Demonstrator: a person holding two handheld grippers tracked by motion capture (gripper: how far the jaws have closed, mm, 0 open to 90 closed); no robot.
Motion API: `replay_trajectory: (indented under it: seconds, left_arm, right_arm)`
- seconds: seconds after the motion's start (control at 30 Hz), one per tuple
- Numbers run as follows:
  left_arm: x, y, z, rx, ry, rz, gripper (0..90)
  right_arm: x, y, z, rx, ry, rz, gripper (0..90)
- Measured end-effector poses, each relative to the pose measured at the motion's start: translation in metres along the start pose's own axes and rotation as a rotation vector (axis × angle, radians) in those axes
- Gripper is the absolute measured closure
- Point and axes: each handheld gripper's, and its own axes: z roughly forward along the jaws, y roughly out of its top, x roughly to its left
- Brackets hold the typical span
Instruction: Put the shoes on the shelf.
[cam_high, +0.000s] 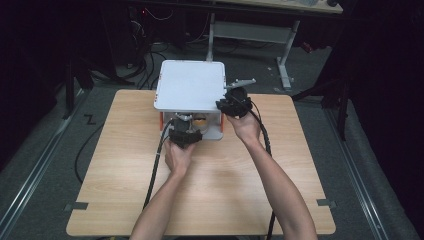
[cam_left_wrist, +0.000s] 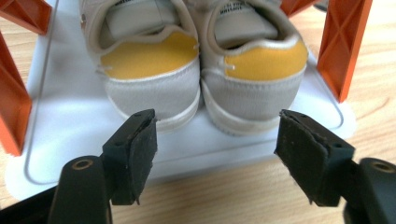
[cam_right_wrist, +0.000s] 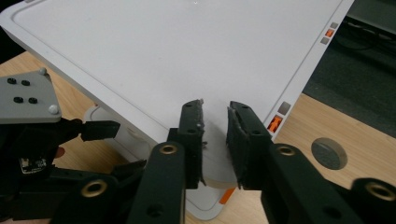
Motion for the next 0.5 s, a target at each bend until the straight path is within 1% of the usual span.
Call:
replay_trajectory:
  seconds: [0.13,0.2,0.27,0.3,0.4,0.47,0.5]
  left_arm:
    - [0.004,-0.005,-0.005,-0.002,-0.005,-0.001,30.3]
    - [0.005,-0.005,-0.008,-0.006,-0.008,0.005,30.2]
    - [0.006,-0.006,-0.011,-0.016,-0.015,0.005,30.1]
    - [0.007,-0.006,-0.012,-0.017,-0.014,0.008,30.0]
    - [0.008,-0.008,-0.016,-0.028,-0.012,0.001,29.0]
    - [0.007,-0.010,-0.017,-0.030,-0.011,0.012,28.8]
    - [0.007,-0.011,-0.018,-0.033,-0.007,0.025,28.8]
  right_arm:
    - [-0.001,-0.001,0.000,-0.003,-0.006,0.010,72.0]
    - [-0.001,-0.001,0.000,-0.004,-0.009,0.012,70.2]
    - [-0.002,-0.002,-0.001,-0.016,-0.009,0.018,68.9]
    - [-0.002,-0.004,-0.001,-0.028,-0.003,0.023,68.0]
    - [-0.003,-0.006,-0.003,-0.041,0.006,0.039,66.1]
    - [-0.003,-0.008,-0.005,-0.047,0.010,0.042,64.6]
    - [-0.002,-0.008,-0.006,-0.046,0.013,0.037,64.1]
